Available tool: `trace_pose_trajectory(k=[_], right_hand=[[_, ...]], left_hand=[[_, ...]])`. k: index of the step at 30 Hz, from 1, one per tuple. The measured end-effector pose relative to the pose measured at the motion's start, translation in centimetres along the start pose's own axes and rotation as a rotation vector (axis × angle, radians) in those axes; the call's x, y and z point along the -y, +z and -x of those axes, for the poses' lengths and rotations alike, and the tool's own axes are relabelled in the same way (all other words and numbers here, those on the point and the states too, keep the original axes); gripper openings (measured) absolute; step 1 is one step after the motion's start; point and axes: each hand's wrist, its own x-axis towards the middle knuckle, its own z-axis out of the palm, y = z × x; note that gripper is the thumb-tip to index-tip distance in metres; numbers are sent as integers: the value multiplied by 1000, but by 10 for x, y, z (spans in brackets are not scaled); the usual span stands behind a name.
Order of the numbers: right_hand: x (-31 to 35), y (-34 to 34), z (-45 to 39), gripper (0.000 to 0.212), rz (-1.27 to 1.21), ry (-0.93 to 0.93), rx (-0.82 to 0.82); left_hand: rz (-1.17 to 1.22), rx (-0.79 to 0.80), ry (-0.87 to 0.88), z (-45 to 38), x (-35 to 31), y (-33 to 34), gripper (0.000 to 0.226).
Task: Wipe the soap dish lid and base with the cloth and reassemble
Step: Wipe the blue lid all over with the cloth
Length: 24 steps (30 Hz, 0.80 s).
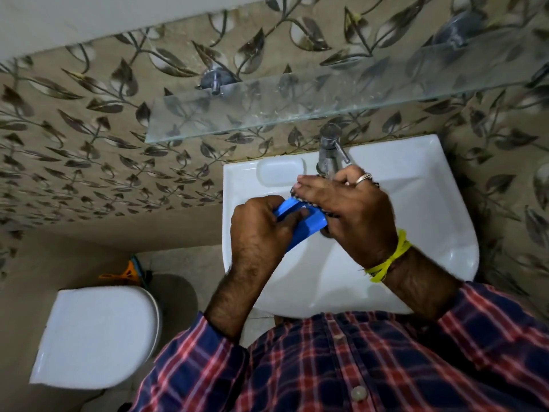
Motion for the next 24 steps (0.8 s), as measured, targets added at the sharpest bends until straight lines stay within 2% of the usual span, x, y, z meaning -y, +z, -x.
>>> trace_pose_trajectory(k=[4,7,9,13,16,19,21,24], right_hand=[[4,2,5,47,-75,208,-40],[14,5,3,39,-45,140,-24],[11,3,3,44,-67,164,-52],[4,3,11,47,-134,381,-145],[7,6,5,49,-62,301,-86],[10,7,-4,48,-11,123,-61],[15,7,-10,45,-14,73,-54],[14,3,-8,41,-32,65,-51]], left_hand=[[61,-35,13,7,3,7,42],[97,-45,48,9,5,4,28],[115,-84,80,9,7,1,32],[142,-109,44,18,5,8,35],[154,-44,-5,21,3,14,32],[18,52,-32,5,-3,10,20],[79,44,-58,-4,-8,7,13],[152,-54,-15,1,-9,4,13]])
